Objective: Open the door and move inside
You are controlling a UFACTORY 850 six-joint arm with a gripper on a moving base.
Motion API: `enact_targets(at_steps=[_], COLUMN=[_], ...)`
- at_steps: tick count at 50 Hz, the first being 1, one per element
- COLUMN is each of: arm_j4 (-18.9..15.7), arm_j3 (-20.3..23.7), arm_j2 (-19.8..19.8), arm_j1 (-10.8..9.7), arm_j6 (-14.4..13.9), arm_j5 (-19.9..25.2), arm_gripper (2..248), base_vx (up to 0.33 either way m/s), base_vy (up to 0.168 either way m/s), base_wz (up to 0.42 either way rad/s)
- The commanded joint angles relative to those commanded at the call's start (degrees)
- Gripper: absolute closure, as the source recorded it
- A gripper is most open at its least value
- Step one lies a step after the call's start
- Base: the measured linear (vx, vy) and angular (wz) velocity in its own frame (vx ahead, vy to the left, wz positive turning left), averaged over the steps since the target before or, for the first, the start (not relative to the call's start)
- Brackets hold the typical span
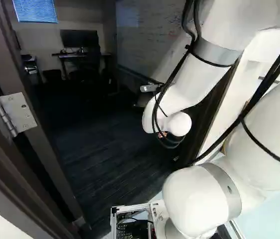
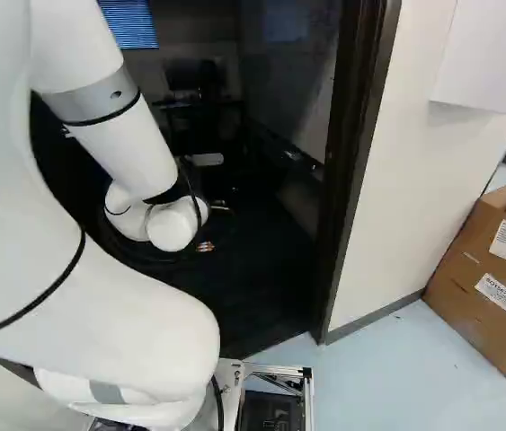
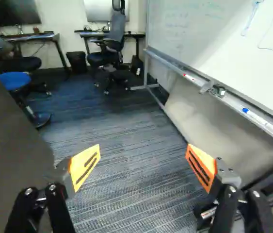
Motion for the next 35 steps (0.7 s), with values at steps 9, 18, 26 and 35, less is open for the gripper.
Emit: enact_targets(at_steps=[9,18,26,35], arm_j4=[0.5,1.0,1.2,1.4], arm_j3=[2.1,3.7,4.7,5.3], arm_j2=[2.0,3.5,4.5,5.0], arm_j1=[-1.9,-3.4,-4.3,-4.9], arm_j6=[0.0,0.0,0.0,0.0], arm_j5=[0.2,0.4,0.5,0.6], arm_gripper=[3,3,3,3], base_vx=[0.0,0.0,0.0,0.0], base_vy=[0.0,0.0,0.0,0.0], base_wz=[0.0,0.0,0.0,0.0])
